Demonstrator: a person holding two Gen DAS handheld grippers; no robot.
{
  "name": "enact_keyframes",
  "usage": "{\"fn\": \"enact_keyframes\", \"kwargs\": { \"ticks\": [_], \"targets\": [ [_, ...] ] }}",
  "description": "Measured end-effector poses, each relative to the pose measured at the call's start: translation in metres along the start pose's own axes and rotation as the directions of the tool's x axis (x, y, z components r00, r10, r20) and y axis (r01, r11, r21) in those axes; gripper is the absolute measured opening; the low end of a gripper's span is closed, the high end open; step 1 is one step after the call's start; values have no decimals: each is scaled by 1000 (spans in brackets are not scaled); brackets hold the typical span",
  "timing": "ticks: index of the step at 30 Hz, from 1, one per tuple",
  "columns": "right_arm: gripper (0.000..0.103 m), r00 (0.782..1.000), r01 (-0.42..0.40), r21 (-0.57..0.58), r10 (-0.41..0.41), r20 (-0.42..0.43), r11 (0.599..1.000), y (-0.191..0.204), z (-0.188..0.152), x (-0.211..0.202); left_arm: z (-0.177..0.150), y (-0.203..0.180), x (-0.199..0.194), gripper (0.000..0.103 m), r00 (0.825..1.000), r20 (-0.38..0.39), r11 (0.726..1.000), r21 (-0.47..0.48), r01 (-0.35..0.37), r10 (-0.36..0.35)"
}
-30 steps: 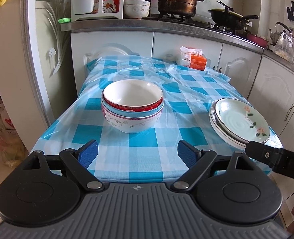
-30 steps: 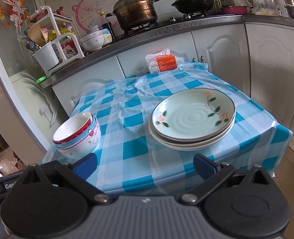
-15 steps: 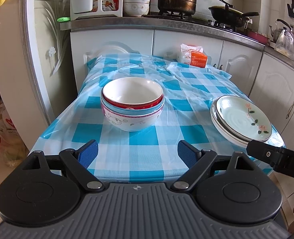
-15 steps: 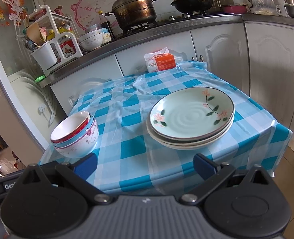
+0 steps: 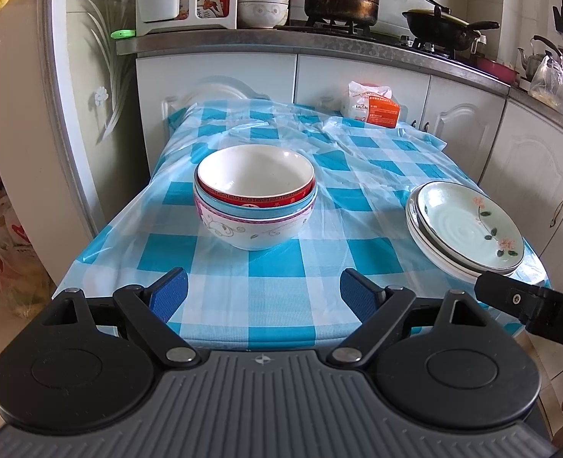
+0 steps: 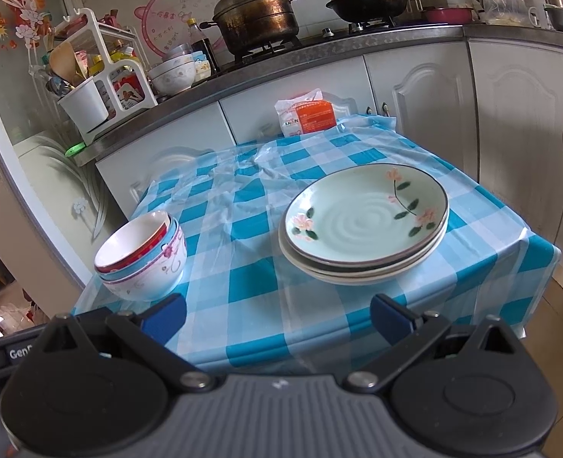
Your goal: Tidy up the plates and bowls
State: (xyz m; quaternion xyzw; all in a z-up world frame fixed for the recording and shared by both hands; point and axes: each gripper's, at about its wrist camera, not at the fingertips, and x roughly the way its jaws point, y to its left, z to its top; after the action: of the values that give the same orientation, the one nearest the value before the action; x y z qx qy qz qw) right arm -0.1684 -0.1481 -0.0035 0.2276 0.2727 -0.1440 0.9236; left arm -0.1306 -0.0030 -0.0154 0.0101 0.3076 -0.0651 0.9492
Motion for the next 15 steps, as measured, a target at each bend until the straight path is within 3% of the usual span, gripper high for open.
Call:
{"fn": "enact_keyframes", "kwargs": {
  "ticks": [15],
  "targets": [
    [102,1000,-1,-1,1,-4,1000,0,0,1,0,-1,1,103,1000,5,1000,-6,-1,1]
  ]
}}
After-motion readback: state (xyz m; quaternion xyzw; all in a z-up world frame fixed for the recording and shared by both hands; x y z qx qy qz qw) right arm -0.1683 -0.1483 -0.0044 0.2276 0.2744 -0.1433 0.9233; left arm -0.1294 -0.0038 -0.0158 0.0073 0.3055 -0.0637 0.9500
